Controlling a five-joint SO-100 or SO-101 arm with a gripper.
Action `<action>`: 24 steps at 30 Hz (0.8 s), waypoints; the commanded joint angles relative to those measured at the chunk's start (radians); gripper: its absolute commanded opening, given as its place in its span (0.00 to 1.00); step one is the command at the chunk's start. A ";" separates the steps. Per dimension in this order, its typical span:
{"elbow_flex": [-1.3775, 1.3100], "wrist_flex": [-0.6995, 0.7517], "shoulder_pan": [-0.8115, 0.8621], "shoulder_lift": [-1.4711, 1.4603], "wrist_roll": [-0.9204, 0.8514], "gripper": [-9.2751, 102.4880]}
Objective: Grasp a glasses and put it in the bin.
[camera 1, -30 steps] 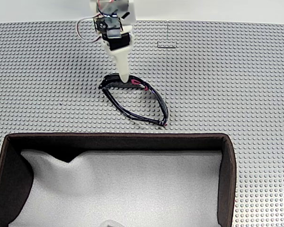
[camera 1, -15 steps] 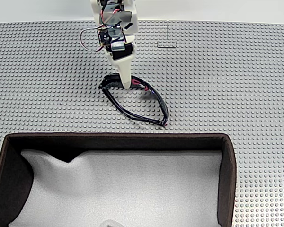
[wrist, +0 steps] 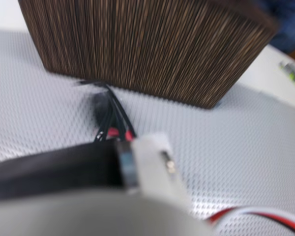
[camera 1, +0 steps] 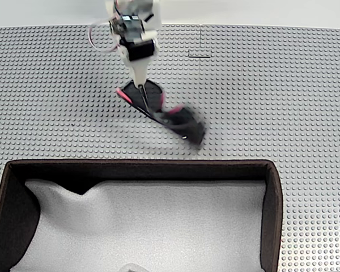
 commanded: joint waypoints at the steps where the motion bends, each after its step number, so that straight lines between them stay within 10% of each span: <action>1: -0.120 0.064 0.005 0.126 -0.035 0.08; 24: -0.842 0.225 0.051 -0.150 -0.015 0.08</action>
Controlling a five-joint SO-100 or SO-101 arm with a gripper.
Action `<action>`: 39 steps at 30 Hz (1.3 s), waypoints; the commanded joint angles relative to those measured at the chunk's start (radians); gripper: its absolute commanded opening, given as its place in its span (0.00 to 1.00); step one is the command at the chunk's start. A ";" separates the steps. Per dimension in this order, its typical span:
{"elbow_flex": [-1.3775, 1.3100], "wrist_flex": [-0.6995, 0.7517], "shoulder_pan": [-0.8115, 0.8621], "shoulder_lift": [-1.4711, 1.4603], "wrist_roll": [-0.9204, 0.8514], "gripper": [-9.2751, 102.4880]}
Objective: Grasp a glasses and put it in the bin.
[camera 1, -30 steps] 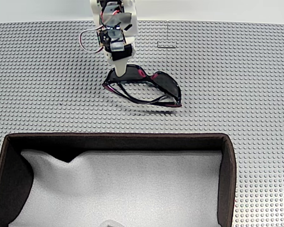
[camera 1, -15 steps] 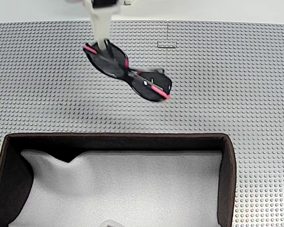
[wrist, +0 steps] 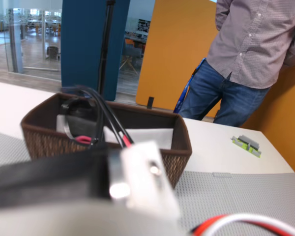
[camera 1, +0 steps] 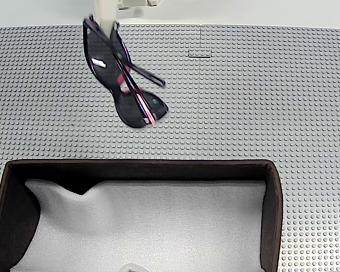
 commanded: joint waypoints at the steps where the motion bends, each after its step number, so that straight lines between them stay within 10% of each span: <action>1: -0.144 0.029 -0.028 -0.083 -0.002 0.08; 39: -0.999 0.196 -0.014 -0.916 0.069 0.08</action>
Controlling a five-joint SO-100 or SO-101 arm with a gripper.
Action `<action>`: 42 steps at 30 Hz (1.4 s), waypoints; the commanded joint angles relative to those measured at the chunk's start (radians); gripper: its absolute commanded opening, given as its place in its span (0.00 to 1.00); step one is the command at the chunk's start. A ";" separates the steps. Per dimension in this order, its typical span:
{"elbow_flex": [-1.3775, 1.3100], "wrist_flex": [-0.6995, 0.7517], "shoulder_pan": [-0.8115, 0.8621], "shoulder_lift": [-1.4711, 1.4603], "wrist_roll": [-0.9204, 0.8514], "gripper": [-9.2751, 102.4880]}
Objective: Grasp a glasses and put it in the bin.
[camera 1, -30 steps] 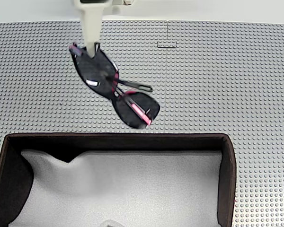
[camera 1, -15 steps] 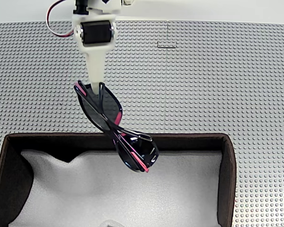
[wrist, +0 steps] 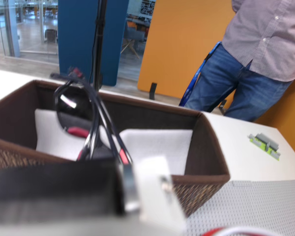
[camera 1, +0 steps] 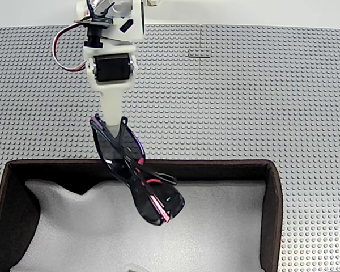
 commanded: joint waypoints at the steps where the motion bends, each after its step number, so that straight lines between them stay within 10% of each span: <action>1: -0.069 0.032 -0.003 -0.015 0.005 0.08; 10: -0.176 0.089 0.005 -0.058 -0.002 0.24; 42: -0.425 0.371 0.049 0.480 -0.146 0.25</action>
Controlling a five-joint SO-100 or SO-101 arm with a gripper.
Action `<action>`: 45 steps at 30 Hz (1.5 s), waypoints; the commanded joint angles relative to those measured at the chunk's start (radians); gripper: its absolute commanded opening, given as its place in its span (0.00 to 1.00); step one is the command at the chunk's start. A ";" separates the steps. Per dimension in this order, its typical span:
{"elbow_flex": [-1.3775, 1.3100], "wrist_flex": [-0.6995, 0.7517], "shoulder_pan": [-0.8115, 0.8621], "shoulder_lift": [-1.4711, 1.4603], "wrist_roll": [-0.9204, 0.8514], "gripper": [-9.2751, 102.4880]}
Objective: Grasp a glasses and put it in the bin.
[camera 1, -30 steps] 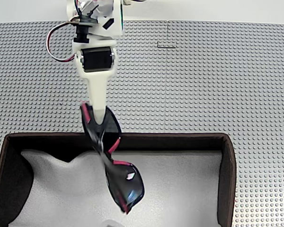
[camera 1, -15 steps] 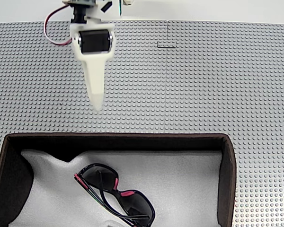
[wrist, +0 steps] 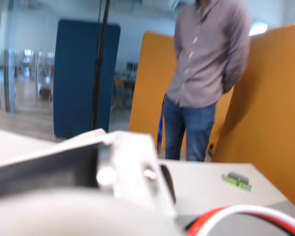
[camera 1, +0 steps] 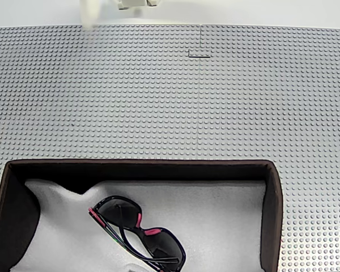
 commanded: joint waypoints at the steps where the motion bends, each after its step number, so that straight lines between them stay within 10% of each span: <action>1: -0.031 0.052 0.028 0.135 -0.012 0.25; 11: 0.336 0.015 0.038 0.520 -0.052 0.24; 27: 1.847 -0.545 0.034 1.348 -0.028 0.24; 45: 2.350 -0.618 0.032 1.789 -0.028 0.24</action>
